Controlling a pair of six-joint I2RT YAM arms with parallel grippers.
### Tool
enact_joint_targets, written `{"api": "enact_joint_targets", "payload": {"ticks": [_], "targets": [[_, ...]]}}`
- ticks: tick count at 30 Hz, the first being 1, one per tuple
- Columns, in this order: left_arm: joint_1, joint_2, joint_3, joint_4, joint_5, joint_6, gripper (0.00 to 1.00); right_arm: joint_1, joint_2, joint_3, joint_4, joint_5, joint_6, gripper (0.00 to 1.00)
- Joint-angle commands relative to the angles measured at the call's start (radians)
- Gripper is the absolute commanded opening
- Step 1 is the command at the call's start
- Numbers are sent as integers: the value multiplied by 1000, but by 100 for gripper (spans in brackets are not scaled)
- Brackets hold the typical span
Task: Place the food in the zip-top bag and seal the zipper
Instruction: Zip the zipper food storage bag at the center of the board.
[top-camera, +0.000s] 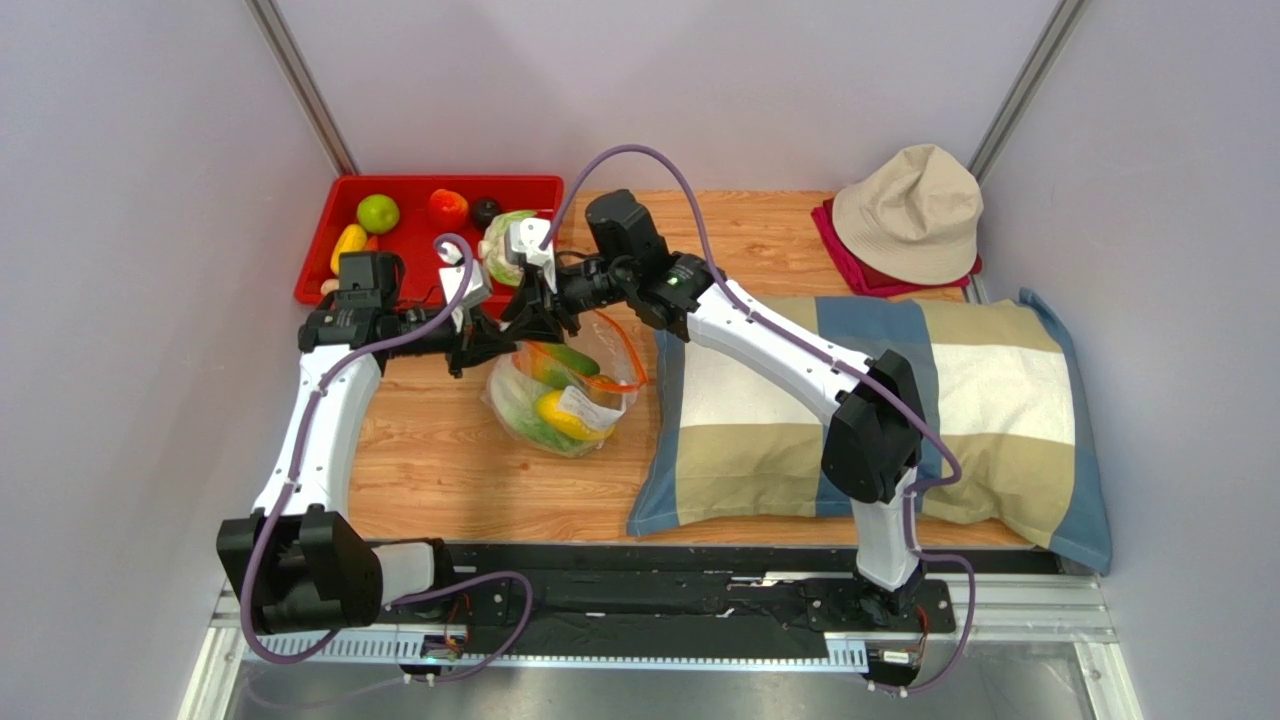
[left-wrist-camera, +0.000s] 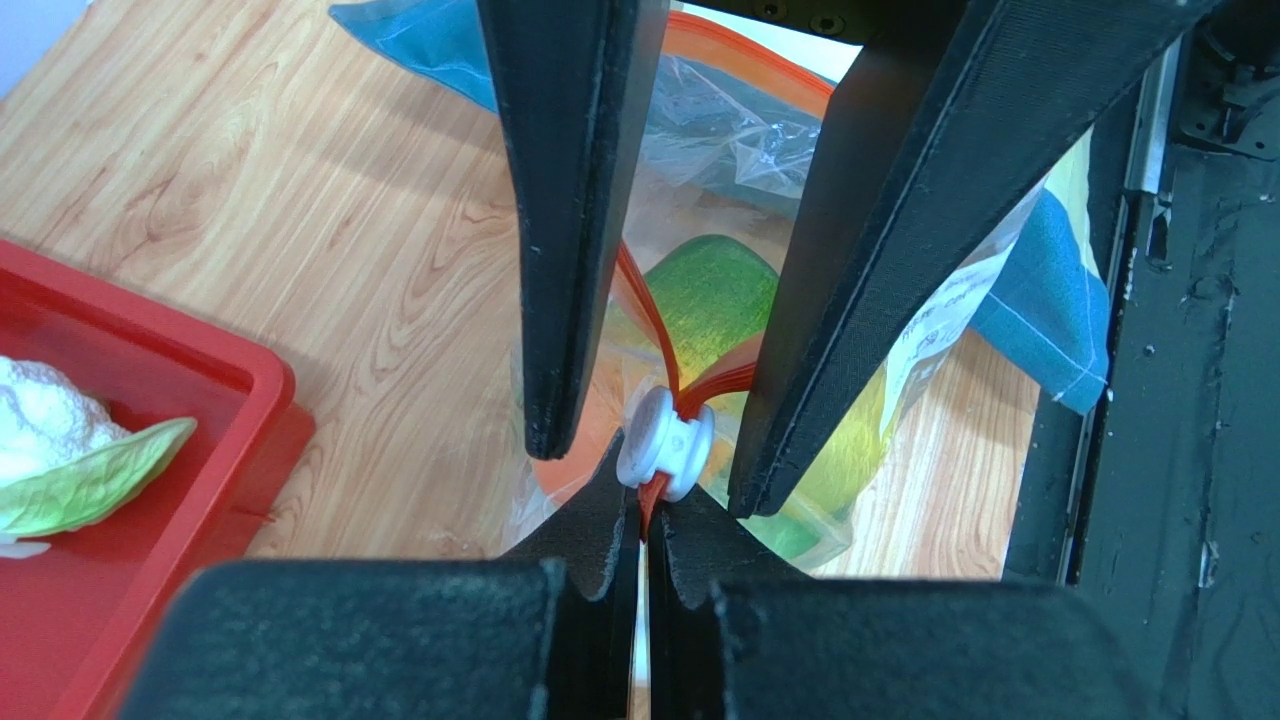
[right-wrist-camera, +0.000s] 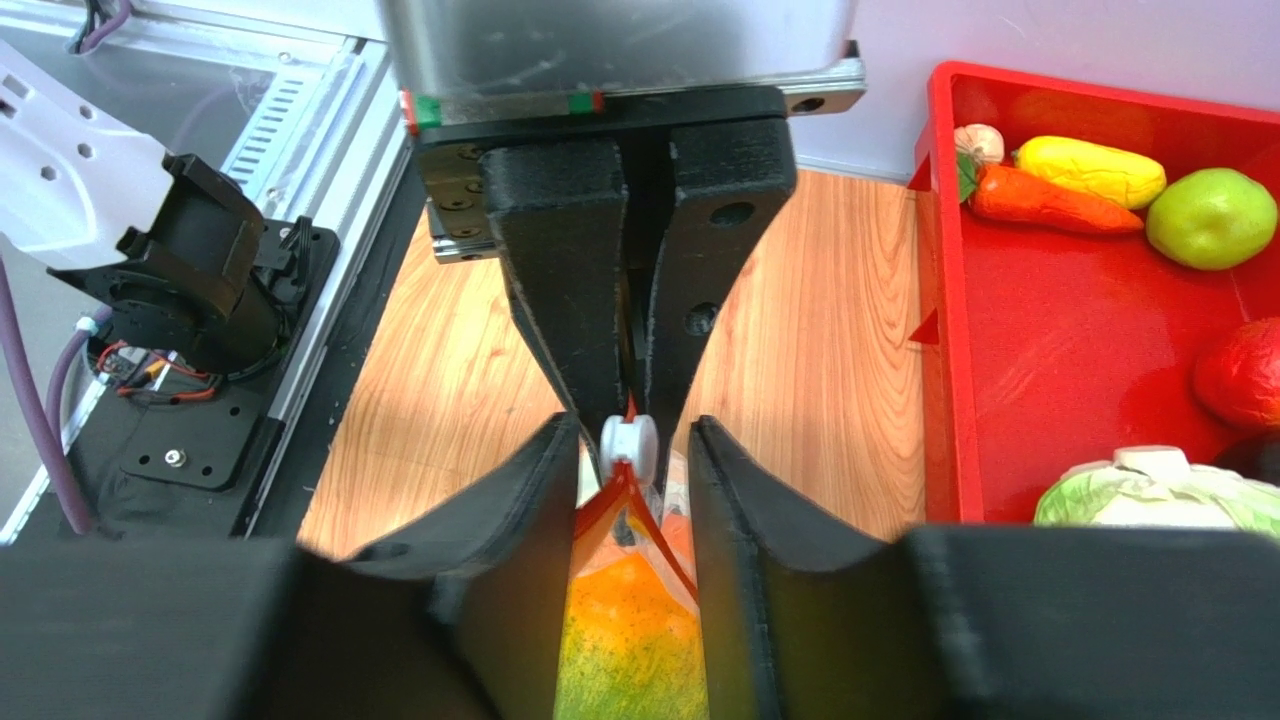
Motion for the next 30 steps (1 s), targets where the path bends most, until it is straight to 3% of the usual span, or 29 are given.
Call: {"api": "enact_joint_targets", "payload": {"ticks": [1, 6, 8, 16, 30], "targets": [[-3, -24, 24, -7, 53, 32, 0, 4, 0, 47, 5, -8, -50, 29], [31, -31, 15, 12, 59, -25, 0, -1, -18, 27, -40, -8, -89, 7], [55, -37, 7, 29, 69, -40, 0, -10, -23, 19, -61, -4, -92, 4], [126, -80, -7, 36, 76, -37, 0, -52, -56, -24, -126, -7, -132, 1], [158, -111, -21, -5, 76, 40, 0, -82, -93, -81, -176, 4, -161, 0]]}}
